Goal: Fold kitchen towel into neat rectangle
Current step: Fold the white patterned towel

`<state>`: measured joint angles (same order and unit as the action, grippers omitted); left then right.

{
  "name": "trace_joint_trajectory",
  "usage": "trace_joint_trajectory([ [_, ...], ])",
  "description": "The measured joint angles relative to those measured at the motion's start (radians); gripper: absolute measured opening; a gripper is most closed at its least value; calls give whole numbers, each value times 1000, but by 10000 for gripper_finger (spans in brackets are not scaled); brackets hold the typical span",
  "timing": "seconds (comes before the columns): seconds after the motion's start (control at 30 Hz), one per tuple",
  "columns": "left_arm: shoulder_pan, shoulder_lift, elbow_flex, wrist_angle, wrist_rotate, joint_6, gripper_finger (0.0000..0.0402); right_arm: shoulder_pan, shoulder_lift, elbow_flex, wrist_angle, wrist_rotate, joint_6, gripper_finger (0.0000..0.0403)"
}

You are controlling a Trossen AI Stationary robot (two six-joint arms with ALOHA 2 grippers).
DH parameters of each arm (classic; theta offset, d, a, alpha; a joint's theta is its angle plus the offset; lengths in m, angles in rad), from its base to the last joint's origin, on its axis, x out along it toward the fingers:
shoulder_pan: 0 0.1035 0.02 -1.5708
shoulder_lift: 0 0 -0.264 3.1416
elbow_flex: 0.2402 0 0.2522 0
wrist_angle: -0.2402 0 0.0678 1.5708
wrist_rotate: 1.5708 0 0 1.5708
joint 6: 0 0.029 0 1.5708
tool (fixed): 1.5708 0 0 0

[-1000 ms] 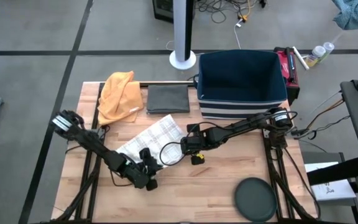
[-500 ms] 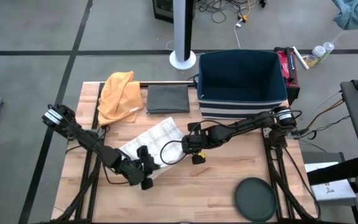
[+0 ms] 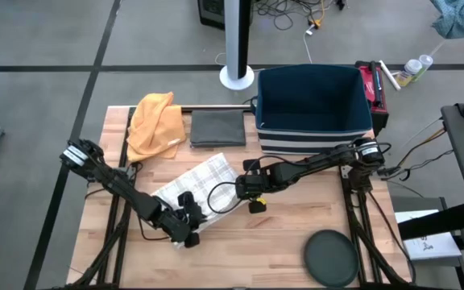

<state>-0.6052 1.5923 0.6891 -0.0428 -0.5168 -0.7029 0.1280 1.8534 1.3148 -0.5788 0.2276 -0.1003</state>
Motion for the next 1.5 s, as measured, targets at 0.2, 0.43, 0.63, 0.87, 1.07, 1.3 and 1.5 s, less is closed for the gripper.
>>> trace_joint_trajectory([
  [0.2, 0, 38, 0, -1, -21, -45, 104, -4, 0, 6, 11, 8, -20, 8],
  [0.43, 0, -22, 0, -31, -8, -58, 160, -5, 0, 67, 7, 7, -80, 8],
  [0.63, -3, -143, 2, -120, 55, -53, 166, -34, 0, 112, -26, -3, -89, 8],
  [0.87, 1, -217, 1, -66, -238, 38, 155, -100, 0, 137, 8, -3, -34, 8],
  [1.07, 52, -165, 1, 63, -340, 98, 184, -131, 1, 137, 32, -2, 12, 8],
  [1.3, 140, -44, 1, 250, -357, 108, 244, -130, 1, 137, 38, -3, 13, 8],
  [1.5, 197, 55, 0, 294, -354, 106, 267, -131, 1, 137, 38, -3, 13, 8],
])
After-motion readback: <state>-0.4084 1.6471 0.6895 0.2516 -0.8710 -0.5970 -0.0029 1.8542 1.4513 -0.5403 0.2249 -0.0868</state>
